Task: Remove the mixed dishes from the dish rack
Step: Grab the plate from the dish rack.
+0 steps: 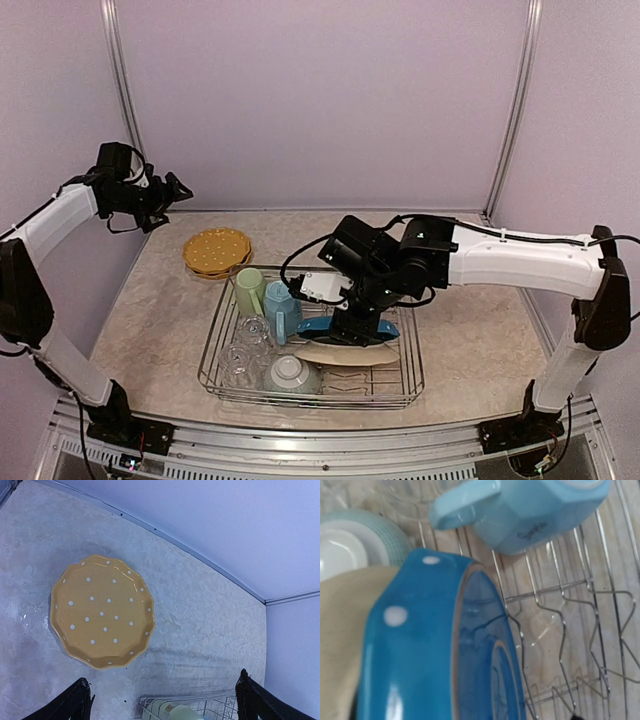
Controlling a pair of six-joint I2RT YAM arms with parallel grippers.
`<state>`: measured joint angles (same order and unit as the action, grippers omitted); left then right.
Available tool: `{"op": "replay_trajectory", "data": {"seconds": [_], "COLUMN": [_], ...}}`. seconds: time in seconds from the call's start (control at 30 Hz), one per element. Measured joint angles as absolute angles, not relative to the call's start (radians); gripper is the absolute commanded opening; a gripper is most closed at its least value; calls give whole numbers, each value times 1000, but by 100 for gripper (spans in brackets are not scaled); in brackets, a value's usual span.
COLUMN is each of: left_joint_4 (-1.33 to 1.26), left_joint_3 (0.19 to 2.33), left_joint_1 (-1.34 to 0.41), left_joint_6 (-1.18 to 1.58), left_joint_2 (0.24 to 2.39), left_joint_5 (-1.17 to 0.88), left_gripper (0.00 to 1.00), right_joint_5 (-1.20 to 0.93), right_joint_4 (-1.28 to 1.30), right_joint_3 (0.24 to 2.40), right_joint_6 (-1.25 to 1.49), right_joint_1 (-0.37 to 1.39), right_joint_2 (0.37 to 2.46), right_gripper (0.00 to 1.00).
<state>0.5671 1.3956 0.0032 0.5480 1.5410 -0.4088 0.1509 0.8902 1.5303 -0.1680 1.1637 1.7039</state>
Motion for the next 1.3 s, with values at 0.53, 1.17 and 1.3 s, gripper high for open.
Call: {"op": "replay_trajectory", "data": {"seconds": [0.53,1.17,1.3], "left_joint_4": [443,410,410], "left_joint_3": [1314,1293,1293], "left_joint_1": [-115,-164,-164], "left_joint_6": [499,466,466], "left_joint_2": [1451,1414,1414], "left_joint_5": [-405,-423,-426], "left_gripper": [97,97,97], "right_joint_5": [253,363,413], "right_joint_4": [903,924,937], "right_joint_3": [1541,1565,1581], "right_joint_6": [-208,-283,-276], "right_joint_1": [1185,1224,1242], "right_joint_2": [1777,1777,1777], "right_gripper": [26,0,0]}}
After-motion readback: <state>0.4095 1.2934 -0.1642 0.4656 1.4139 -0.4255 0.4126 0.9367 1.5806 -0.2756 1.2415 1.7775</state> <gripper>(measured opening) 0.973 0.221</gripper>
